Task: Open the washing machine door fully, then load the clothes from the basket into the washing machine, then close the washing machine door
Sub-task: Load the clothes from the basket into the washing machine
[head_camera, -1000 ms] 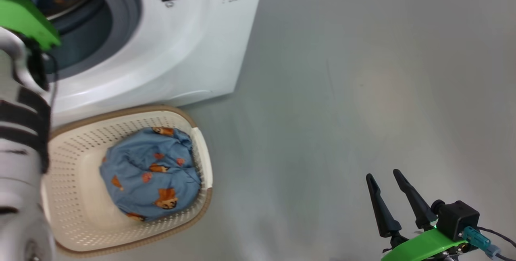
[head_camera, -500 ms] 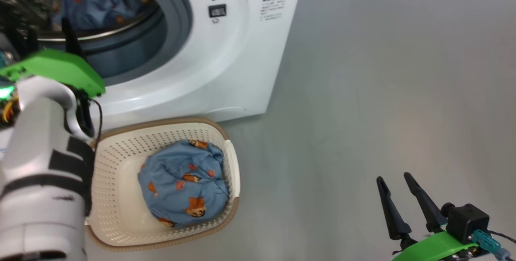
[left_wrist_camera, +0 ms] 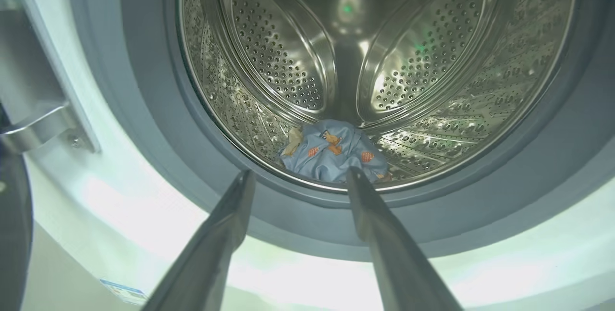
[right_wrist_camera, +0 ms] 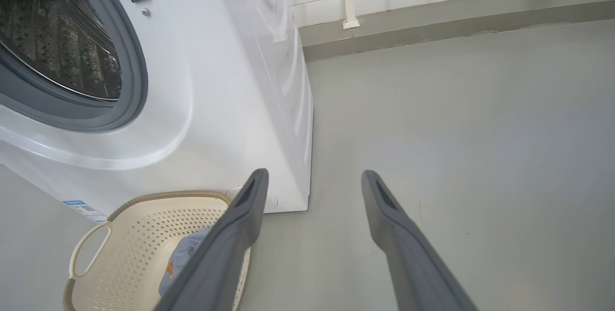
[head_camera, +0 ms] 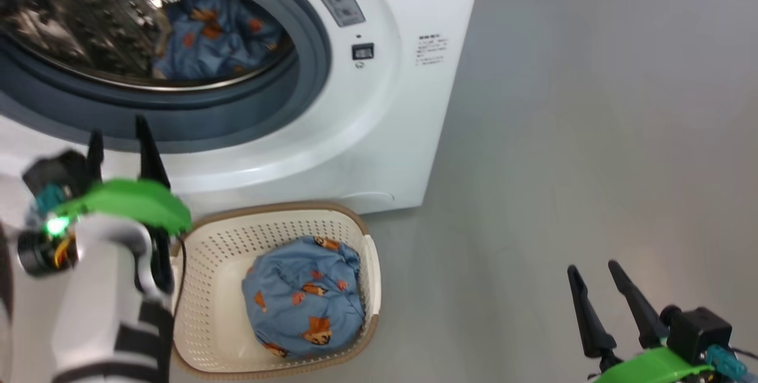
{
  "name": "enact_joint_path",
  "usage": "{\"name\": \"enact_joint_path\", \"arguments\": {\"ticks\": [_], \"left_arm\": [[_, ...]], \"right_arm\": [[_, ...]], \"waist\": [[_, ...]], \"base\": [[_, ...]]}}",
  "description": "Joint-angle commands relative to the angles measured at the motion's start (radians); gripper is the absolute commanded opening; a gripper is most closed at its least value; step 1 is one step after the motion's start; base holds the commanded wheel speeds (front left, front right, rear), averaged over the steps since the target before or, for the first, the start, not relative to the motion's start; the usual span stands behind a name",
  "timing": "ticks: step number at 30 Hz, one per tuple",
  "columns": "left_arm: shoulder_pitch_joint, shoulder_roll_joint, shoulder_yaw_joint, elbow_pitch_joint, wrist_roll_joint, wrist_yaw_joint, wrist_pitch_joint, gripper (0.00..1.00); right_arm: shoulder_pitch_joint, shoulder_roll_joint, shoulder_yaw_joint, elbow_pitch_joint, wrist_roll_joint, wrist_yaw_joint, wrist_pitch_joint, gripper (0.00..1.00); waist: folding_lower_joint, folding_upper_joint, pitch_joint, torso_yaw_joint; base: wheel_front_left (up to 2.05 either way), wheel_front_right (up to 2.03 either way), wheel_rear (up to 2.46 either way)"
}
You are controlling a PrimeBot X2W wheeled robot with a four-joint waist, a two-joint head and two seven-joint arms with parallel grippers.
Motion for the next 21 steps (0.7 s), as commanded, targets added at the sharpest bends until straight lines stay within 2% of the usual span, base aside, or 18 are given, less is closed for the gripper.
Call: {"name": "enact_joint_path", "arguments": {"ticks": [1,12,21], "left_arm": [[0.053,0.025,0.015,-0.071,0.019,0.002,-0.006,1.0],[0.309,0.02,-0.066,-0.283,0.04,-0.001,-0.006,1.0],[0.505,0.02,-0.091,-0.381,-0.013,-0.008,-0.006,1.0]], "right_arm": [[0.021,-0.006,0.02,-0.021,-0.005,0.002,-0.012,1.0],[0.026,-0.014,0.027,-0.02,-0.016,0.002,-0.012,1.0],[0.034,-0.019,0.033,-0.017,-0.02,0.002,-0.012,1.0]], "waist": [[0.0,0.0,-0.035,0.03],[0.0,0.0,-0.084,0.047],[0.0,0.0,-0.135,0.042]], "base": [[0.0,0.0,0.0],[0.0,0.0,0.0],[0.0,0.0,0.0]]}}
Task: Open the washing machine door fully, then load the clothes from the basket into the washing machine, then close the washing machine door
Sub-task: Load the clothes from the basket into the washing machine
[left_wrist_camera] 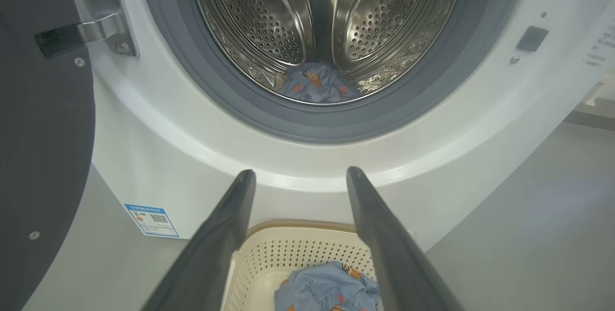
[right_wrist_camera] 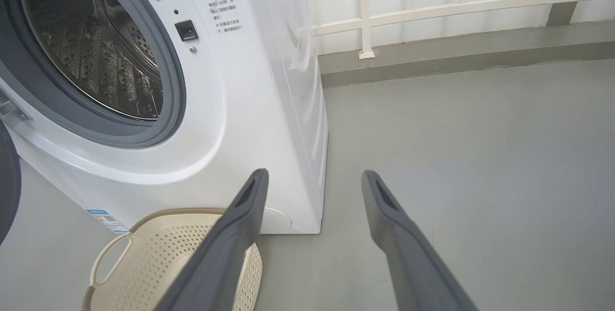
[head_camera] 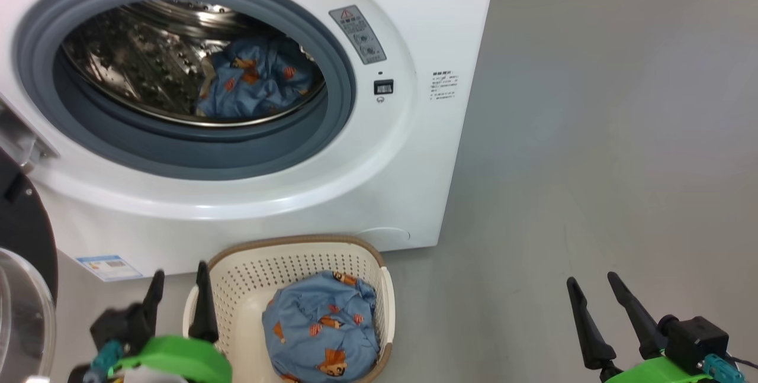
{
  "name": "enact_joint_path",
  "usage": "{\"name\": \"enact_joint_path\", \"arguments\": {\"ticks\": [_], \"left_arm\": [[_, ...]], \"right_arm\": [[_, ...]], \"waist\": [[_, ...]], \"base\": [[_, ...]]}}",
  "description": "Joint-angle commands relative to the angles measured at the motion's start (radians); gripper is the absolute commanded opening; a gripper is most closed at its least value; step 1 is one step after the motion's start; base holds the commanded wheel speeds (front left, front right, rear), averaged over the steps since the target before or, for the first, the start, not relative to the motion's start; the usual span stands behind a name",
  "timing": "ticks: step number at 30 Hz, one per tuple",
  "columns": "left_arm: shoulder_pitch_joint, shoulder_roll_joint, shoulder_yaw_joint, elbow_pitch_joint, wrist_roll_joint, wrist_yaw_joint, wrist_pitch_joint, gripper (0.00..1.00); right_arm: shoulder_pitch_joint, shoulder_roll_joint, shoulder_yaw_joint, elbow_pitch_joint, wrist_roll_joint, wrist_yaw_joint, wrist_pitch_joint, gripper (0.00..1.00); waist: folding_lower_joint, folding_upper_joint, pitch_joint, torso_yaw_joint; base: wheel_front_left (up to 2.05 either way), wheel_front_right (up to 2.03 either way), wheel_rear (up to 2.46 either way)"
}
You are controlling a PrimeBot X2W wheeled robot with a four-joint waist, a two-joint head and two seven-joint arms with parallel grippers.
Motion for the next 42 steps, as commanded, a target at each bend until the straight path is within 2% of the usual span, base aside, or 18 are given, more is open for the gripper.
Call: {"name": "enact_joint_path", "arguments": {"ticks": [1,10,20,30,42], "left_arm": [[0.005,0.026,0.033,-0.034,-0.006,0.004,-0.006,1.0],[0.17,0.026,0.067,-0.137,-0.013,0.018,-0.006,1.0],[0.267,0.026,0.103,-0.217,-0.049,0.032,-0.006,1.0],[0.308,0.026,0.112,-0.243,-0.081,0.052,-0.006,1.0],[0.316,0.026,0.106,-0.252,-0.095,0.062,-0.006,1.0]], "right_arm": [[0.007,-0.014,0.029,-0.019,-0.011,0.002,-0.012,1.0],[0.019,-0.022,0.051,-0.013,-0.015,0.002,-0.012,1.0],[0.04,-0.026,0.052,-0.012,-0.02,0.002,-0.012,1.0],[0.054,-0.031,0.059,-0.011,-0.025,0.002,-0.012,1.0],[0.055,-0.041,0.073,-0.01,-0.023,0.002,-0.012,1.0]], "waist": [[0.0,-0.0001,-0.014,0.0],[0.0,-0.0001,-0.072,-0.024],[0.0,-0.0001,-0.104,-0.052],[0.0,-0.0001,-0.129,-0.06],[0.0,-0.0001,-0.146,-0.022]], "base": [[0.0,0.0,0.0],[0.0,0.0,0.0],[0.0,0.0,0.0],[0.0,0.0,0.0],[0.0,0.0,0.0]]}}
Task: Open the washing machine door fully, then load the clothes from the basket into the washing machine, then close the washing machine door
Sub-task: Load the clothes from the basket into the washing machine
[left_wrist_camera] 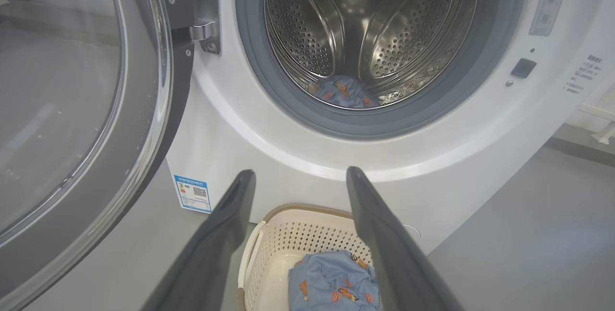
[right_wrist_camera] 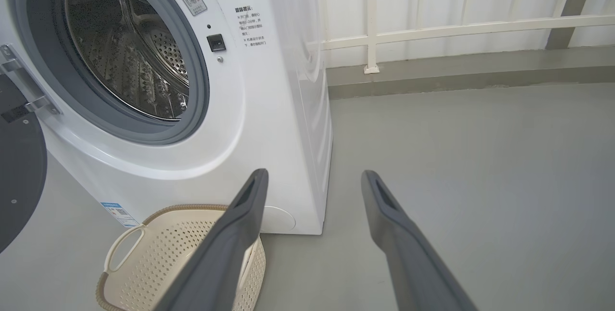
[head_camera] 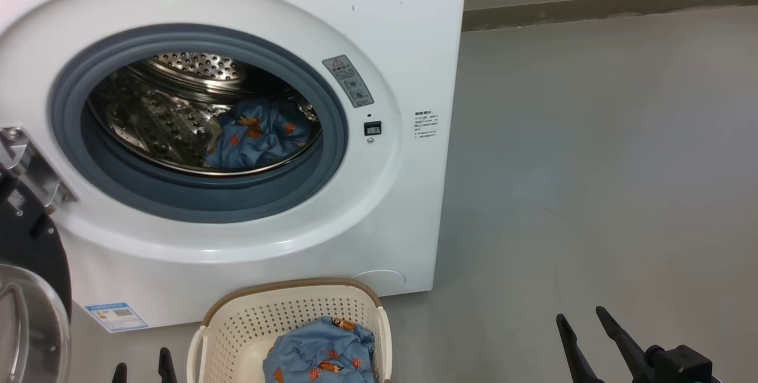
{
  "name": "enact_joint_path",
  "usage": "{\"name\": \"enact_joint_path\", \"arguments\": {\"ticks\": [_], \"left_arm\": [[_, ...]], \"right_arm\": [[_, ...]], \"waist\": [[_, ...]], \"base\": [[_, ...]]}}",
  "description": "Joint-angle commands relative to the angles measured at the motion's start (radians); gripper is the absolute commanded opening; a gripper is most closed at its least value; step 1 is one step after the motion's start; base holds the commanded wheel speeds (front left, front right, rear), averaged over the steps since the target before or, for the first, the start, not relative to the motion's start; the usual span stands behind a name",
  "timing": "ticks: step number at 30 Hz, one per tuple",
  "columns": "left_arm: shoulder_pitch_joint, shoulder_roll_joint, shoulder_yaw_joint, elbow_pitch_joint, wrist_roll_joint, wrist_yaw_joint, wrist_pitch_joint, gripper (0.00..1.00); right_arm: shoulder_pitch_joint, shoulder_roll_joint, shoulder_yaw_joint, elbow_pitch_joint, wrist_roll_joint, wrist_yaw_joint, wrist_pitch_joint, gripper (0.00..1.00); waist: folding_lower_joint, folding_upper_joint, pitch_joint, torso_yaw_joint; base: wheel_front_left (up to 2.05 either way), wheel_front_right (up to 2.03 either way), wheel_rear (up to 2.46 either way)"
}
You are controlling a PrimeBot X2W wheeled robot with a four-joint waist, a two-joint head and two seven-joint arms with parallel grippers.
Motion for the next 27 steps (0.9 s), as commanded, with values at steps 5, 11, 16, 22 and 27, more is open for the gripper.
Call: {"name": "enact_joint_path", "arguments": {"ticks": [5,11,16,22,27], "left_arm": [[-0.01,0.012,0.034,-0.028,-0.01,0.004,-0.006,1.0],[-0.009,0.012,0.044,-0.027,-0.008,-0.002,-0.006,1.0],[-0.008,0.012,0.047,-0.031,-0.005,-0.002,-0.006,1.0],[-0.001,0.012,0.044,-0.032,0.006,-0.003,-0.006,1.0],[0.0,0.012,0.041,-0.021,0.02,-0.01,-0.006,1.0]], "right_arm": [[-0.019,-0.019,0.028,-0.022,-0.011,0.002,-0.012,1.0],[-0.021,-0.02,0.034,-0.021,-0.011,0.002,-0.012,1.0],[-0.025,-0.021,0.041,-0.019,-0.009,0.002,-0.012,1.0],[-0.026,-0.021,0.048,-0.02,-0.007,0.002,-0.012,1.0],[-0.028,-0.019,0.051,-0.02,-0.004,0.002,-0.012,1.0]], "waist": [[0.0,0.0,-0.006,0.022],[0.0,0.0,-0.008,0.027],[0.0,0.0,-0.004,0.021],[0.0,0.0,0.006,0.008],[0.0,0.0,0.025,-0.01]], "base": [[0.0,0.0,0.0],[0.0,0.0,0.0],[0.0,0.0,0.0],[0.0,0.0,0.0],[0.0,0.0,0.0]]}}
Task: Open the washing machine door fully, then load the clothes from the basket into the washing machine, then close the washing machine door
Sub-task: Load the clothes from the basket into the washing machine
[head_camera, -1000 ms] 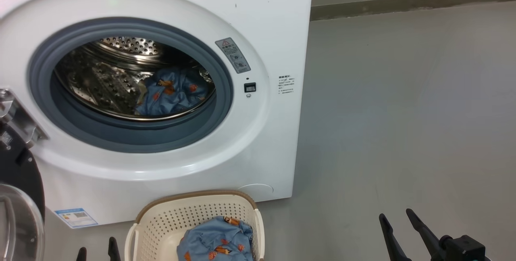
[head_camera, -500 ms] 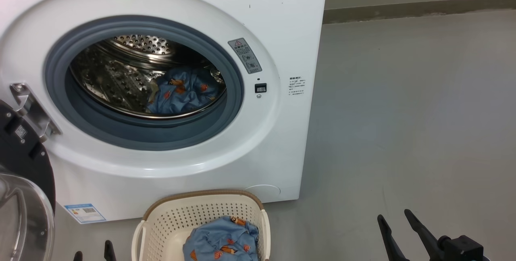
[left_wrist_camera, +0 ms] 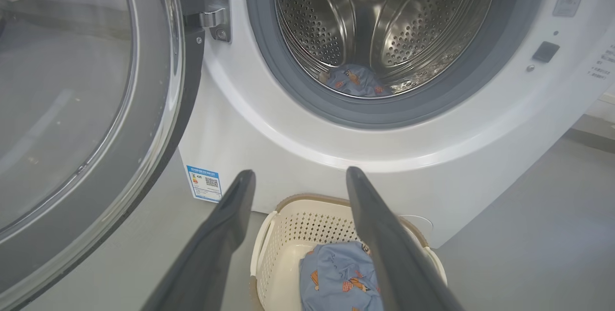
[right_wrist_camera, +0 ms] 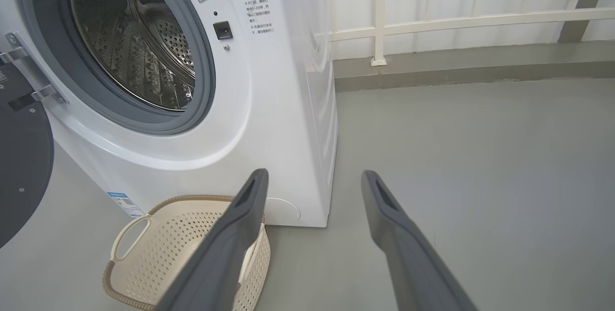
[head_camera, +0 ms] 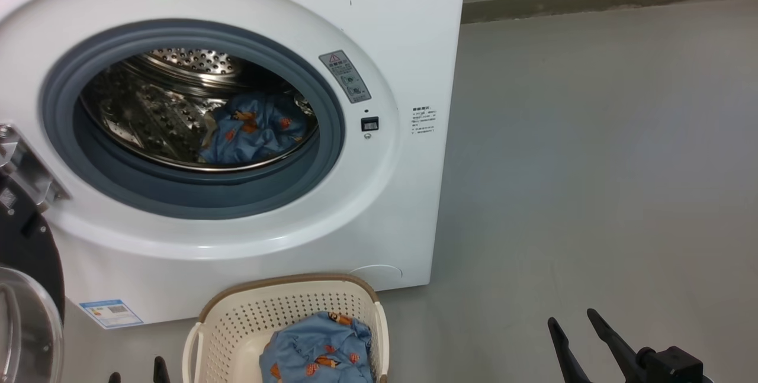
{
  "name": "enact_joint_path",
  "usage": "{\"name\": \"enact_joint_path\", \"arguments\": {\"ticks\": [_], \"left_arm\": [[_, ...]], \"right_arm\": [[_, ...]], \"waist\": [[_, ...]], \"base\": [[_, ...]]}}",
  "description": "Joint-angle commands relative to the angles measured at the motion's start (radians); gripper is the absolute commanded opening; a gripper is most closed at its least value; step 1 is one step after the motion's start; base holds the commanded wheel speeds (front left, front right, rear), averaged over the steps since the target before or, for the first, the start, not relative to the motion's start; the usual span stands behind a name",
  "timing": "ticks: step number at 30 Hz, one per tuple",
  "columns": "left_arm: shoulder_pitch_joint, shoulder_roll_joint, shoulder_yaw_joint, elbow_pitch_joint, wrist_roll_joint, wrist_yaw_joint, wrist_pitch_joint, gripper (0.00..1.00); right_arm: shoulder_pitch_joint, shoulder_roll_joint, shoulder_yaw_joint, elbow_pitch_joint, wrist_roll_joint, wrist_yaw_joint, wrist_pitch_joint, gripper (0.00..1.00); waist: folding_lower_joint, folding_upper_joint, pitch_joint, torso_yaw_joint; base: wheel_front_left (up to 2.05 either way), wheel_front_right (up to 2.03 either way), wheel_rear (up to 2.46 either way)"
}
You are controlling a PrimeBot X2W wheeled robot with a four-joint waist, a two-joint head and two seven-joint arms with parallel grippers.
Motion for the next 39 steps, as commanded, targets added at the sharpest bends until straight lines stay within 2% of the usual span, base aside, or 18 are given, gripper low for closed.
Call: {"name": "enact_joint_path", "arguments": {"ticks": [1,8,16,27,32,39], "left_arm": [[-0.018,0.012,0.028,-0.013,0.017,-0.009,-0.006,1.0],[-0.041,0.012,0.015,0.026,0.036,-0.031,-0.006,1.0],[-0.15,0.012,-0.006,0.102,0.071,-0.064,-0.006,1.0],[-0.366,0.043,-0.031,0.31,0.078,-0.101,0.012,1.0],[-0.499,0.06,-0.046,0.424,0.076,-0.096,0.098,1.0],[-0.629,0.088,-0.062,0.546,0.102,-0.045,0.186,1.0]], "right_arm": [[-0.027,-0.01,0.022,-0.022,-0.004,0.002,-0.012,1.0],[-0.034,0.008,0.021,-0.026,-0.004,0.002,-0.012,1.0],[-0.104,0.039,0.028,-0.038,-0.003,0.002,-0.012,1.0],[-0.219,0.074,0.051,-0.035,0.009,0.002,-0.012,1.0],[-0.261,0.084,0.061,-0.035,0.016,0.002,-0.012,1.0],[-0.303,0.093,0.066,-0.038,0.024,0.002,-0.012,1.0]], "waist": [[0.0,-0.0001,0.016,-0.012],[0.0,-0.0001,0.078,-0.036],[0.0,-0.0001,0.238,-0.076],[0.0,-0.0001,0.426,-0.139],[0.0,-0.0001,0.506,-0.169],[0.0,-0.0001,0.6,-0.2]], "base": [[0.0,0.0,0.0],[0.0,0.0,0.0],[0.0,0.0,0.0],[0.0,0.0,0.0],[0.0,0.0,0.0],[0.0,0.0,0.0]]}}
